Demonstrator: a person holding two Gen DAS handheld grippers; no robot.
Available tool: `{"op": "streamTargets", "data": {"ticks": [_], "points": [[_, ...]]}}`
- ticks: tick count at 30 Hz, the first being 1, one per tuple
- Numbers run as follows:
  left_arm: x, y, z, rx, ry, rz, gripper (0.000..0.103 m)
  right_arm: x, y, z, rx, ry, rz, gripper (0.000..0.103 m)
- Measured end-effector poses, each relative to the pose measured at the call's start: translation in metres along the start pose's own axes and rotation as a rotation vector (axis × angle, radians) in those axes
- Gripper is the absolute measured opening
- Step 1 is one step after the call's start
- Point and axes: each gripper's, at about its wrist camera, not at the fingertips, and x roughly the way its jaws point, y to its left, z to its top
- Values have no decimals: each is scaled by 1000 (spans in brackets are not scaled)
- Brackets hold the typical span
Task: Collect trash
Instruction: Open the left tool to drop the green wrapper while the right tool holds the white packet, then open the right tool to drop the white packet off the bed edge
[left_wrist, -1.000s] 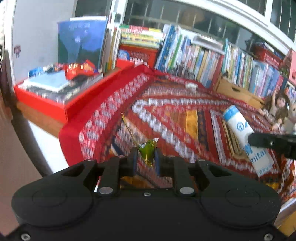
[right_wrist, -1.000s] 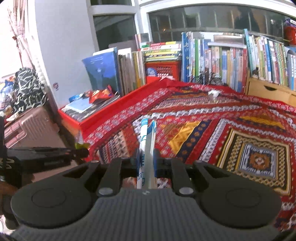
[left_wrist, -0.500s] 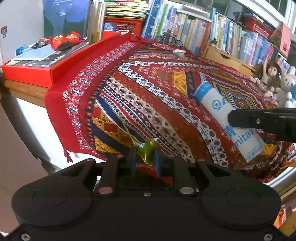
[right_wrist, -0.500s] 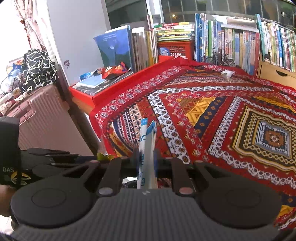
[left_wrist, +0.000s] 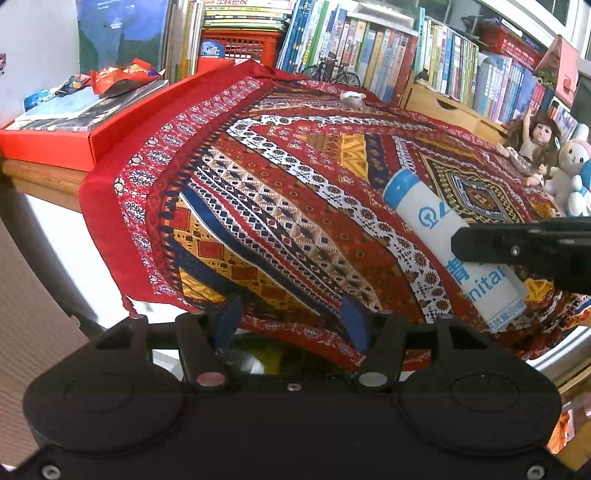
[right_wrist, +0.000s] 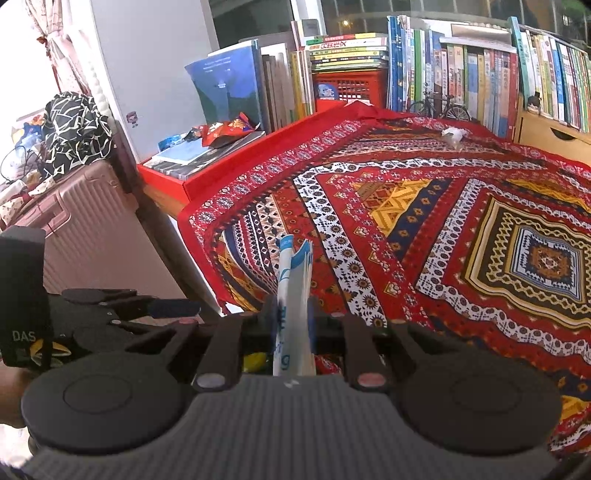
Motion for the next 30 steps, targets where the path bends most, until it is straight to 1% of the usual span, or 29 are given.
{"op": "streamTargets", "data": {"ticks": [1,2,3,5,10,12,16,17,19,20,21,25,27,29,30], "points": [[1,0,0,-2,1,5,61,1,-1,0,4,2,-1,20],[0,1,0,-5,-1,9,65,1,-1,-1,6,6,0,20],[0,2,1,-11,-4,16,73,2,-1,-2,7,9,1,20],[-1,5,2,-29,-16,30,82,3,-1,-3,1,15,4,20],[-5,19,9,-112,-40,41,86,5,1,-6,-11,31,16,20],[-6,21,13,-117,-56,56,89,6,1,-7,-13,38,21,21],[-7,25,22,-106,-73,70,90,8,2,-8,-18,43,26,22],[-8,26,24,-106,-81,73,91,9,3,-7,-25,44,28,24],[-11,27,27,-106,-100,87,93,12,6,-5,-59,44,31,40],[-12,29,29,-105,-107,93,94,13,7,-4,-78,45,26,68],[-12,30,30,-104,-112,98,94,15,8,-3,-93,43,23,84],[-13,38,35,-121,-113,117,95,13,7,1,-100,7,-3,103],[-14,40,35,-133,-118,120,97,11,4,1,-96,-3,-8,103],[-14,40,36,-133,-115,116,103,12,0,1,-89,3,-11,103],[-13,39,36,-128,-112,117,103,12,-2,1,-84,9,-15,103]]}}
